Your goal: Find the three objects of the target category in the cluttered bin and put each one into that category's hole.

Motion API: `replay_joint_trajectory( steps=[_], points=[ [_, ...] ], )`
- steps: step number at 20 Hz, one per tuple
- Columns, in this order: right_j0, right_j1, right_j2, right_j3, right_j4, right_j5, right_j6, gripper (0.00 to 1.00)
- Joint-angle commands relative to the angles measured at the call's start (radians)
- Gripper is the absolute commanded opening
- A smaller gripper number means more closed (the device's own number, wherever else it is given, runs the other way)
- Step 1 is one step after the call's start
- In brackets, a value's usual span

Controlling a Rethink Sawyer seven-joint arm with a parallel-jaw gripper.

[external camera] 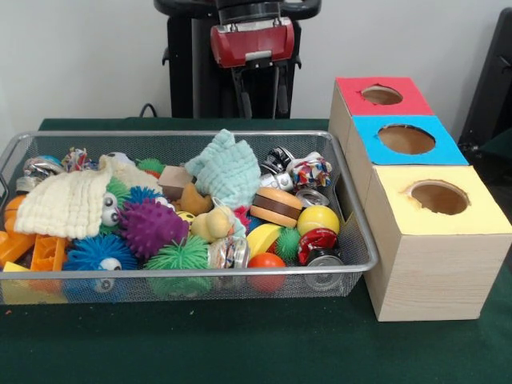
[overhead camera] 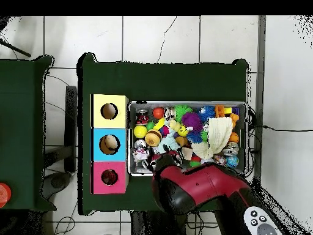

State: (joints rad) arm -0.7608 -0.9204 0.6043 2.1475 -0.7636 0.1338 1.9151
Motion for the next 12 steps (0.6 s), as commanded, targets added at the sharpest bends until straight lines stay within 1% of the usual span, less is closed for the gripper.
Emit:
replay_joint_trajectory(
  steps=[1,3,5,7,8,12],
  points=[
    [-0.023,0.02,0.072,0.024,0.007,0.043,-0.012,1.0],
    [-0.03,0.018,0.085,0.024,0.014,0.05,-0.015,1.0],
    [-0.037,0.032,0.084,0.009,0.012,0.058,-0.021,1.0],
    [-0.052,0.065,0.076,-0.017,-0.011,0.052,-0.03,1.0],
    [-0.056,0.089,0.062,-0.038,-0.037,0.039,-0.036,1.0],
    [-0.077,0.124,0.06,-0.081,-0.081,0.031,-0.068,1.0]
  ],
)
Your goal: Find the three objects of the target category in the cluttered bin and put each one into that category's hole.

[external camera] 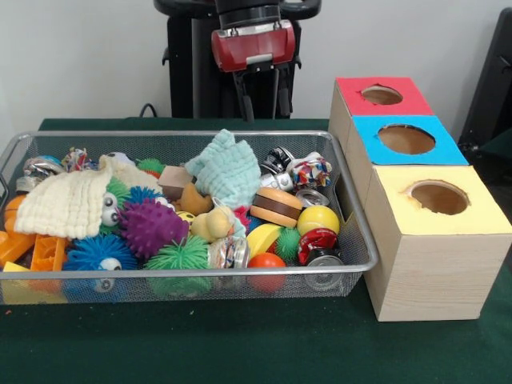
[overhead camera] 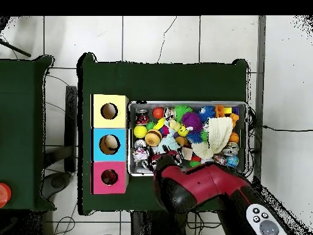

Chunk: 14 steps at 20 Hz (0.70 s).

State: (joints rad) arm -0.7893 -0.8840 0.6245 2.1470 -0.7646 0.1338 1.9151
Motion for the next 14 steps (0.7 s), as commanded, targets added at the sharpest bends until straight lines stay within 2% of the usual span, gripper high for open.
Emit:
replay_joint_trajectory(
  steps=[1,3,8,14],
  points=[
    [-0.052,0.087,0.044,-0.085,-0.083,0.034,-0.076,1.0],
    [-0.066,0.084,0.055,-0.101,-0.084,0.056,-0.102,1.0],
    [-0.111,0.139,0.081,-0.17,-0.128,0.089,-0.165,1.0],
    [-0.15,0.154,0.121,-0.184,-0.133,0.116,-0.174,1.0]
  ],
)
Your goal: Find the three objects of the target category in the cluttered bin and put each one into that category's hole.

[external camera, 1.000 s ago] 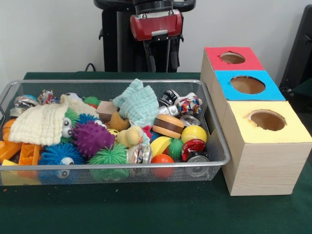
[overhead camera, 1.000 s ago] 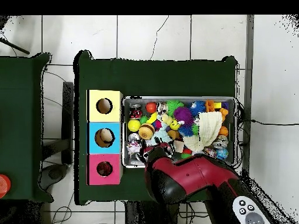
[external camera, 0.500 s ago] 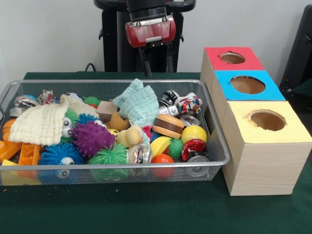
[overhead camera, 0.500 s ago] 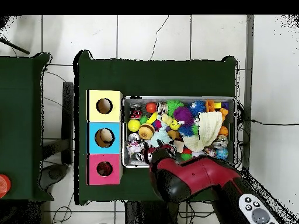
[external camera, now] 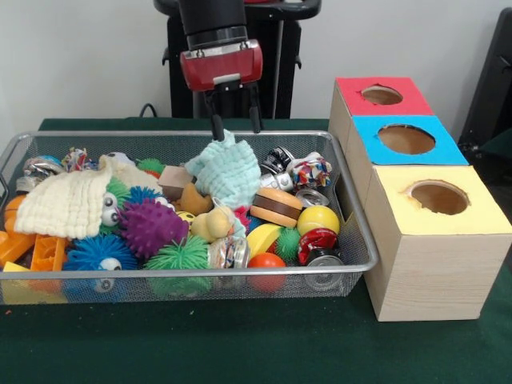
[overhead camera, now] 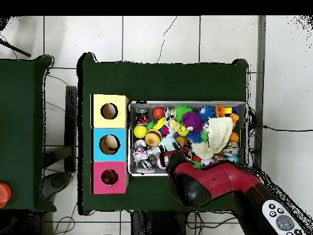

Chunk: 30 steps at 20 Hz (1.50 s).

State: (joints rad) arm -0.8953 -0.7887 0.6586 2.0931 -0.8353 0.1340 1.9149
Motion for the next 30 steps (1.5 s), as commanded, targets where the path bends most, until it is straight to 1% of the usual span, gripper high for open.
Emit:
replay_joint_trajectory(
  steps=[1,5,9,10,12,15,17,19,22,24,29,30],
  points=[
    [-0.049,0.06,0.095,-0.132,-0.063,0.117,-0.175,1.0],
    [-0.063,0.084,0.119,-0.17,-0.075,0.139,-0.203,1.0],
    [-0.08,0.142,0.124,-0.212,-0.115,0.129,-0.216,1.0],
    [-0.076,0.155,0.108,-0.222,-0.128,0.123,-0.204,1.0],
    [-0.082,0.183,0.105,-0.226,-0.153,0.1,-0.19,1.0],
    [-0.055,0.209,0.074,-0.245,-0.194,0.068,-0.158,1.0],
    [-0.056,0.239,0.069,-0.264,-0.225,0.057,-0.161,1.0],
    [-0.074,0.278,0.081,-0.279,-0.249,0.049,-0.169,1.0],
    [-0.063,0.326,0.055,-0.311,-0.303,0.018,-0.145,1.0],
    [-0.043,0.347,0.023,-0.332,-0.342,-0.012,-0.112,1.0],
    [-0.058,0.393,0.025,-0.349,-0.416,-0.051,-0.091,1.0],
    [-0.046,0.397,0.012,-0.357,-0.435,-0.07,-0.073,1.0]
  ],
)
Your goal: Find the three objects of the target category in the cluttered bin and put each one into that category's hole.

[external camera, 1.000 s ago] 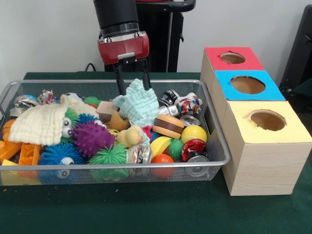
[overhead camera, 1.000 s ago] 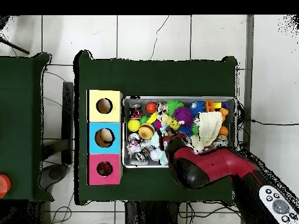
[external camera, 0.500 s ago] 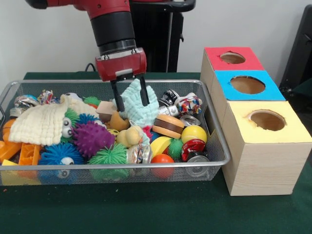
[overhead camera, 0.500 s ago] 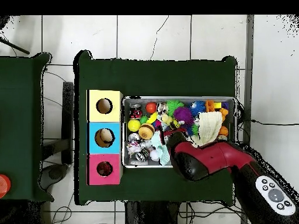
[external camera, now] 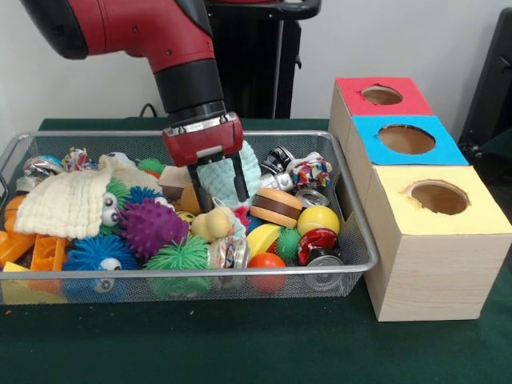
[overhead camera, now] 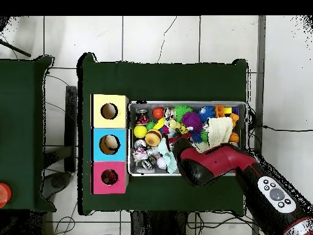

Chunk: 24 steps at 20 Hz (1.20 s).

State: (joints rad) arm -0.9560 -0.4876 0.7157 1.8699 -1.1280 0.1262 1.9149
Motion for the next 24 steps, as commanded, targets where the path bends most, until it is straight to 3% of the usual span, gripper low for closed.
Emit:
replay_joint_trajectory(
  steps=[1,5,9,14,18,24],
  points=[
    [0.022,0.096,-0.051,-0.137,-0.15,-0.071,-0.059,1.0],
    [0.045,0.095,-0.06,-0.158,-0.172,-0.086,-0.027,1.0],
    [0.122,0.077,-0.137,-0.201,-0.175,-0.164,0.038,1.0],
    [0.163,0.049,-0.174,-0.228,-0.157,-0.177,0.043,1.0],
    [0.155,0.045,-0.154,-0.234,-0.151,-0.153,0.03,1.0],
    [0.074,0.078,-0.05,-0.222,-0.158,-0.079,-0.041,1.0]
  ],
)
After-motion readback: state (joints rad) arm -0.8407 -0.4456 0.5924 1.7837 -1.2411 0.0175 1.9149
